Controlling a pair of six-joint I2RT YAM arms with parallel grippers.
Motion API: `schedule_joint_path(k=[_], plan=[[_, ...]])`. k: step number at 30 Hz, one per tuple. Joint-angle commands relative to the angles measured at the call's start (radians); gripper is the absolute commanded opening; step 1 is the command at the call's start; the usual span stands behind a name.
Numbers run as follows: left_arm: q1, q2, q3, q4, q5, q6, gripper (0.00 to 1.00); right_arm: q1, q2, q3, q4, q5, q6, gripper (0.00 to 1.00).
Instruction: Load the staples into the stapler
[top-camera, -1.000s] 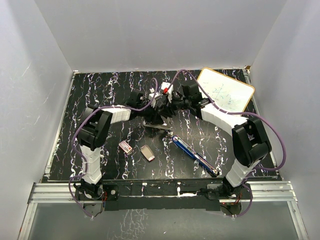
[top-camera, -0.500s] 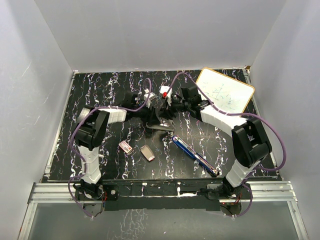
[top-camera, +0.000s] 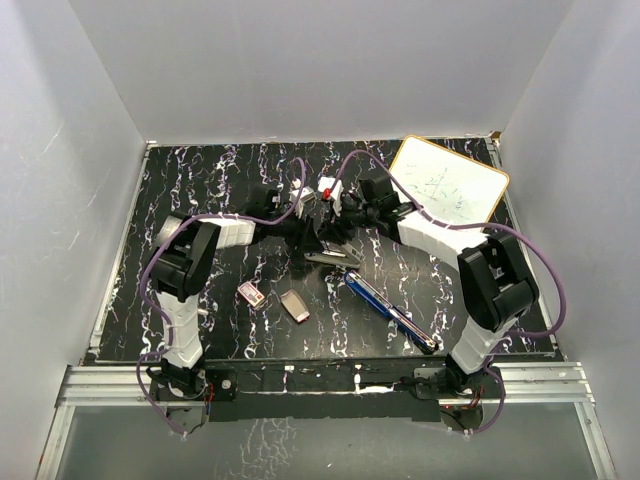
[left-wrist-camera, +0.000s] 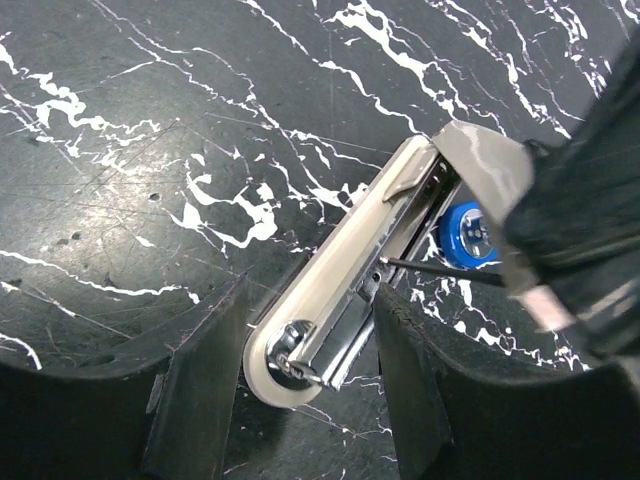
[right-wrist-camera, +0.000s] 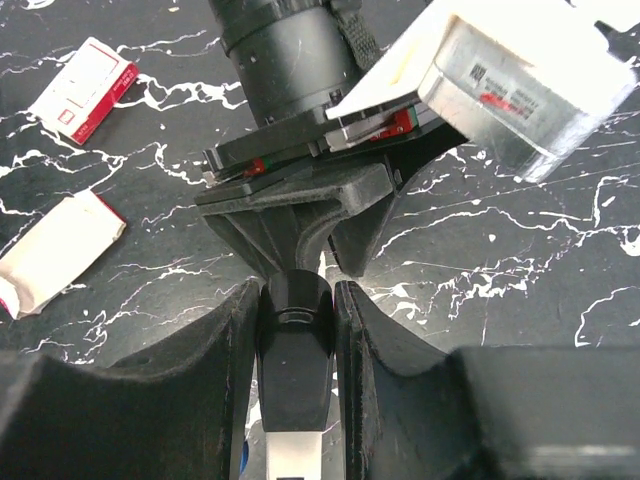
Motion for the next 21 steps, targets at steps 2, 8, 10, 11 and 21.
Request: schedule_joint_path(k=[2,8,10,11,21], plan=[[0.022,-0.039,-0.031,-0.053,0.044,0.016,0.51,-0.023,0.066,-0.023,-0.065,0.142,0.002,0.1],[0.044,-0.067,-0.05,-0.022,0.094,0.021,0.53,-0.022,0.074,-0.042,-0.049,0.172,0.004,0.09],[0.054,-0.077,-0.053,-0.02,0.096,0.025,0.53,-0.019,0.081,-0.046,-0.047,0.188,-0.003,0.09],[0.06,-0.082,-0.055,-0.024,0.095,0.031,0.53,-0.02,0.086,-0.046,-0.047,0.197,-0.006,0.09],[0.138,-0.152,-0.05,-0.106,0.053,0.092,0.54,-0.01,0.15,-0.047,-0.097,0.285,-0.077,0.08]])
